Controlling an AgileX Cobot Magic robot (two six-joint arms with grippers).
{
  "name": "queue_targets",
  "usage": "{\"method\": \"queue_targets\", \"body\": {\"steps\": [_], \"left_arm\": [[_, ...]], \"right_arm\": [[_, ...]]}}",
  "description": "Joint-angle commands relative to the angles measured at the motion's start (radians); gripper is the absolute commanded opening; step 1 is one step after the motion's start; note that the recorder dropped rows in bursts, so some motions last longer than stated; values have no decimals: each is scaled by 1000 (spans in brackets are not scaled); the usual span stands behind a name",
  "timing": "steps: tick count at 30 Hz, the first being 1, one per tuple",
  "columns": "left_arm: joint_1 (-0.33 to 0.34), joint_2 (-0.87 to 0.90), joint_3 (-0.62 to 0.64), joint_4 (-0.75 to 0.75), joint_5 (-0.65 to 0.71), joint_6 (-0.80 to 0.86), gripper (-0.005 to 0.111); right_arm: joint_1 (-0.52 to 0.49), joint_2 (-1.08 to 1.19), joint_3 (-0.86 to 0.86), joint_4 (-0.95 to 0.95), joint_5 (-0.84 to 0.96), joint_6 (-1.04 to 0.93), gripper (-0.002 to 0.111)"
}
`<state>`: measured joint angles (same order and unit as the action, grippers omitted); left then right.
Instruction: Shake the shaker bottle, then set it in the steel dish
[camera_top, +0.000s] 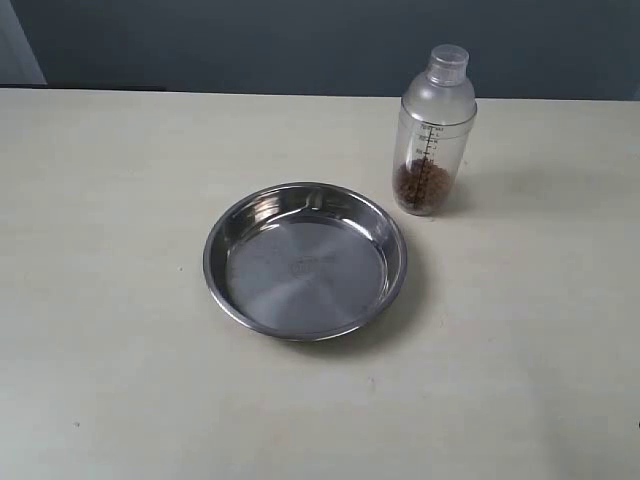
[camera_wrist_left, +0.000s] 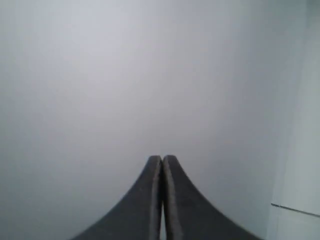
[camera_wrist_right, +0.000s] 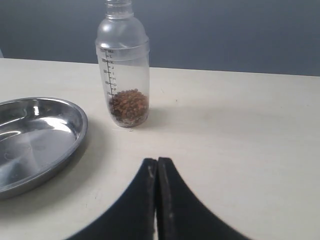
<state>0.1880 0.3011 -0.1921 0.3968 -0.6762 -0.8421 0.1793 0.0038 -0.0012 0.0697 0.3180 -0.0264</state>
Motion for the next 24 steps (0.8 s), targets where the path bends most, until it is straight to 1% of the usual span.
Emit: {"method": "queue_targets", "body": {"steps": [1,5,7,8,10,12,13,14,15,16,18,22,24], "left_arm": [[-1,285,-167,214,-190,-18,0],[-1,511,-315,370,-237,-84,0],[-1,616,-379,481,-295,-112,3],[-3,654,-402,521,-329,-121,6],[-25,738,-449,570,-390,-124,18],[-61,796,-483,562,-363,-124,30],[-82,823,-500,557,-317,-124,36],[-104,844,-521,561,-242,-122,39],[-124,859,-542,561,-162,-122,38],[-152,871,-561,561,-53,-122,36],[-208,883,-591,559,135,-122,26],[-290,897,-641,532,327,-114,0],[-319,905,-678,539,391,-111,1]], "right_arm": [[0,-4,1,-5,-13,0,-1],[0,-4,1,-5,-13,0,-1],[0,-4,1,-5,-13,0,-1],[0,-4,1,-5,-13,0,-1],[0,-4,1,-5,-13,0,-1],[0,-4,1,-5,-13,0,-1],[0,-4,1,-5,-13,0,-1],[0,-4,1,-5,-13,0,-1],[0,-4,1,-5,-13,0,-1],[0,-4,1,-5,-13,0,-1],[0,-4,1,-5,-13,0,-1],[0,-4,1,-5,-13,0,-1],[0,-4,1,-5,-13,0,-1]]}}
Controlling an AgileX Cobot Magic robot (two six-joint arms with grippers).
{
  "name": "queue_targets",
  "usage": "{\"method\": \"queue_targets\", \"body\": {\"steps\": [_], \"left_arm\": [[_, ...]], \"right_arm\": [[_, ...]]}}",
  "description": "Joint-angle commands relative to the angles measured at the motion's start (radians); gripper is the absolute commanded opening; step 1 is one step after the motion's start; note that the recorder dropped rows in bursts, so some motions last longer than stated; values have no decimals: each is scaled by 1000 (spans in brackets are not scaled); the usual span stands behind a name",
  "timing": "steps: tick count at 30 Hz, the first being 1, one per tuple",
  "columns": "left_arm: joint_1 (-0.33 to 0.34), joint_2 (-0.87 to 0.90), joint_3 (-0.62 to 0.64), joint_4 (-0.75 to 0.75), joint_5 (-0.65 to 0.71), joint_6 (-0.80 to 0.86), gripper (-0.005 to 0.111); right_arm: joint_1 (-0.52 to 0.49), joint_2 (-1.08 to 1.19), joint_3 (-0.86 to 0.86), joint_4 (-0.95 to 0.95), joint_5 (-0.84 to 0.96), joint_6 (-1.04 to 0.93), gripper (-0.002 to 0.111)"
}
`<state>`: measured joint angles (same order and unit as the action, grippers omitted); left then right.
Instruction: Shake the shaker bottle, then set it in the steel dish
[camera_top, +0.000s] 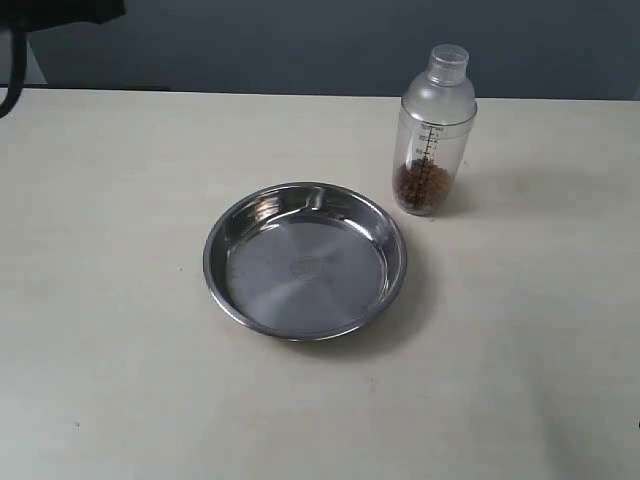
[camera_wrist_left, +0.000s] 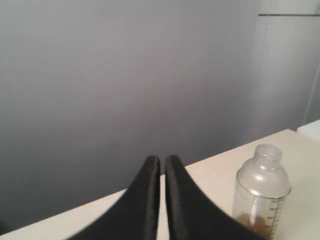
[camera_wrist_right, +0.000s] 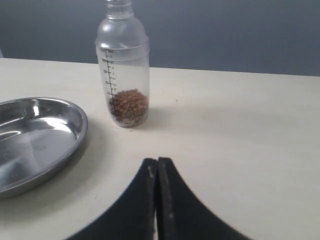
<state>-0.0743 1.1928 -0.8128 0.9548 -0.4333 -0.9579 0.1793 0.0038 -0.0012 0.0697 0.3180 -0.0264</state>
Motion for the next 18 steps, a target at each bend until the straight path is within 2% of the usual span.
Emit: {"method": "queue_targets", "body": {"steps": [1,6,7,8,9,10,11,13,15,16,17,18], "left_arm": [[-74,15,-85,-21,186,5,1],[-129,42,-203,-29,364,28,1],[-134,55,-228,-14,366,58,1],[-134,62,-236,3,326,85,1],[-138,75,-238,48,199,117,1],[-139,85,-233,52,149,117,1],[-151,106,-203,-4,56,126,0],[-158,133,-149,-127,4,217,0],[-168,173,-80,-340,-67,358,0],[-189,209,2,-558,-179,546,0],[-204,226,29,-628,-222,620,0],[-238,256,76,-709,-247,772,0]], "right_arm": [[0,-4,1,-5,-13,0,-1],[0,-4,1,-5,-13,0,-1],[0,-4,1,-5,-13,0,-1],[0,-4,1,-5,-13,0,-1],[0,-4,1,-5,-13,0,-1],[0,-4,1,-5,-13,0,-1],[0,-4,1,-5,-13,0,-1],[0,-4,1,-5,-13,0,-1],[0,-4,1,-5,-13,0,-1],[0,-4,1,-5,-13,0,-1],[0,-4,1,-5,-13,0,-1],[0,-4,1,-5,-13,0,-1]]}}
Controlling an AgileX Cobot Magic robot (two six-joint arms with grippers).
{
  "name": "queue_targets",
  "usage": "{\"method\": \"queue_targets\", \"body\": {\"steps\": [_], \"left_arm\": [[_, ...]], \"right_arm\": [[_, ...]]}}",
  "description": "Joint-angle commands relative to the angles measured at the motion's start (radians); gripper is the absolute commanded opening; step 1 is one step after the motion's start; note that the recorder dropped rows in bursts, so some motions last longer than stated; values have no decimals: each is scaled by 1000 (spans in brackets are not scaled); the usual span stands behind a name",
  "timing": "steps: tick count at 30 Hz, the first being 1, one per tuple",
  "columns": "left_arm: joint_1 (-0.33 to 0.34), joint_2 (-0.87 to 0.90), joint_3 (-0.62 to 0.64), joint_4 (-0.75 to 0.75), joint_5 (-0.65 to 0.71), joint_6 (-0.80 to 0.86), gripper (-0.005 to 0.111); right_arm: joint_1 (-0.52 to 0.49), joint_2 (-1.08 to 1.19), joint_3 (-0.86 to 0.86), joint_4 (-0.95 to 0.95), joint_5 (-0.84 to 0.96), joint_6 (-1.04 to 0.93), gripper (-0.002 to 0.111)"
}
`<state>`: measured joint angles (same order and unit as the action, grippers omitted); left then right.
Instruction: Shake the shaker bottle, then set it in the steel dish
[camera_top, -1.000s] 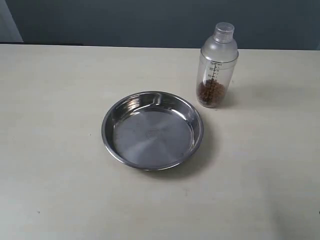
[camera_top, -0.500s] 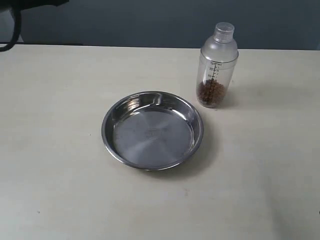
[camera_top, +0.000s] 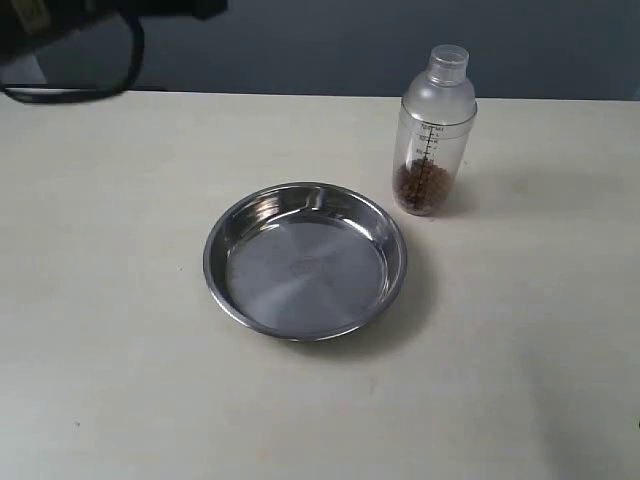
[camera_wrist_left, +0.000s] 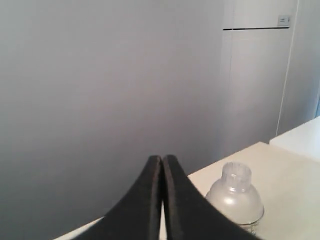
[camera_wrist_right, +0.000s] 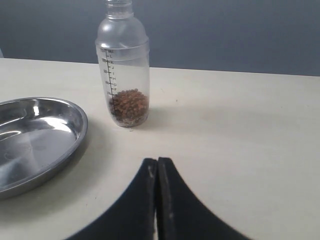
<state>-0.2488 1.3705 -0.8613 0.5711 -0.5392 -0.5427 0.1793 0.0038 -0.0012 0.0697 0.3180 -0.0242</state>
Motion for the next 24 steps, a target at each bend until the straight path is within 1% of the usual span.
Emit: {"method": "queue_targets", "body": {"steps": [1,2,4,6,9,11,12,13,14,16,18,21,22,23,24], "left_arm": [[-85,102,142,-328,-133,434,0],[-104,131,157,-328,-133,467,0],[-129,197,161,-328,-150,469,0],[-132,282,161,-338,-260,416,0],[-132,390,161,-331,-476,305,0],[-132,454,157,-312,-562,291,2],[-132,480,158,-297,-575,284,6],[-132,495,158,-276,-578,263,10],[-132,518,158,-245,-580,228,17],[-132,556,158,-180,-609,184,33],[-132,591,153,-151,-677,182,55],[-132,634,119,-147,-682,199,86],[-132,643,100,-131,-682,219,94],[-132,653,79,-119,-682,241,97],[-132,660,60,-108,-682,241,97]], "right_arm": [[0,-4,1,-5,-13,-2,-1],[0,-4,1,-5,-13,-2,-1],[0,-4,1,-5,-13,-2,-1],[0,-4,1,-5,-13,-2,-1],[0,-4,1,-5,-13,-2,-1],[0,-4,1,-5,-13,-2,-1],[0,-4,1,-5,-13,-2,-1],[0,-4,1,-5,-13,-2,-1],[0,-4,1,-5,-13,-2,-1],[0,-4,1,-5,-13,-2,-1],[0,-4,1,-5,-13,-2,-1],[0,-4,1,-5,-13,-2,-1],[0,-4,1,-5,-13,-2,-1],[0,-4,1,-5,-13,-2,-1],[0,-4,1,-5,-13,-2,-1]]}}
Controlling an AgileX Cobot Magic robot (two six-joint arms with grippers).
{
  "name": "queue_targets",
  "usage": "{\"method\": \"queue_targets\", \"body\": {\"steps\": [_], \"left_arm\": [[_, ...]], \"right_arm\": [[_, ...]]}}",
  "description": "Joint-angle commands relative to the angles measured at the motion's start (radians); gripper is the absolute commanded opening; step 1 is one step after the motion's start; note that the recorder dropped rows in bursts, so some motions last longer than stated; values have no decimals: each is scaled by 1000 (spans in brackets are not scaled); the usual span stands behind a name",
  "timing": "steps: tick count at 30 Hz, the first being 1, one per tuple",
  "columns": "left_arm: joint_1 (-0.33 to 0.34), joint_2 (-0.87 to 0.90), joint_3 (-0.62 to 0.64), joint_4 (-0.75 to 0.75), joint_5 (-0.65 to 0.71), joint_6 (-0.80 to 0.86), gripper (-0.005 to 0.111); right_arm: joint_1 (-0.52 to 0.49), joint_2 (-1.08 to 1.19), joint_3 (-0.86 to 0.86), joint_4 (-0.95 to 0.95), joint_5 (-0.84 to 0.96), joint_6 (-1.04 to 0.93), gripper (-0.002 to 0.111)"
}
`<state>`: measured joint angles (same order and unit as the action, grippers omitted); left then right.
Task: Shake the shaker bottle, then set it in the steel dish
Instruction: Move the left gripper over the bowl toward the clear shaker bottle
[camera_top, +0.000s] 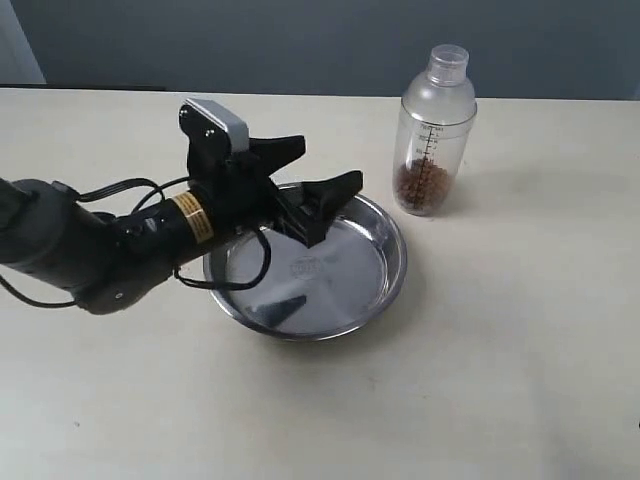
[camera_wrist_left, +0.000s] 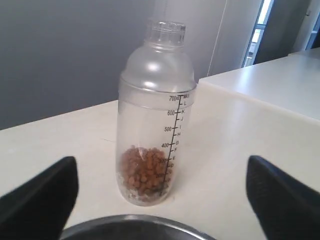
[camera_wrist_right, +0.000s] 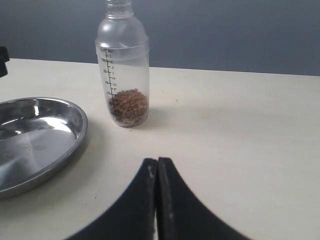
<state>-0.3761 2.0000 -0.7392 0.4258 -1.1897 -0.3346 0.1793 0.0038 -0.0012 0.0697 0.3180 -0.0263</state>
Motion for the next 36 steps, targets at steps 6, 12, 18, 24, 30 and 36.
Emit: {"method": "queue_targets", "body": {"steps": [6,12,18,24,30,36], "left_arm": [[-4,103,-181,88,3,28,96],[-4,176,-265,138,9,-51,96],[-5,213,-313,193,-23,-72,96],[-7,213,-364,190,8,-72,97],[-31,253,-432,168,73,-72,97],[-62,329,-477,43,68,-65,97]], "right_arm": [[0,-4,1,-5,-13,0,-1],[0,-4,1,-5,-13,0,-1],[0,-4,1,-5,-13,0,-1],[0,-4,1,-5,-13,0,-1],[0,-4,1,-5,-13,0,-1],[0,-4,1,-5,-13,0,-1]]}}
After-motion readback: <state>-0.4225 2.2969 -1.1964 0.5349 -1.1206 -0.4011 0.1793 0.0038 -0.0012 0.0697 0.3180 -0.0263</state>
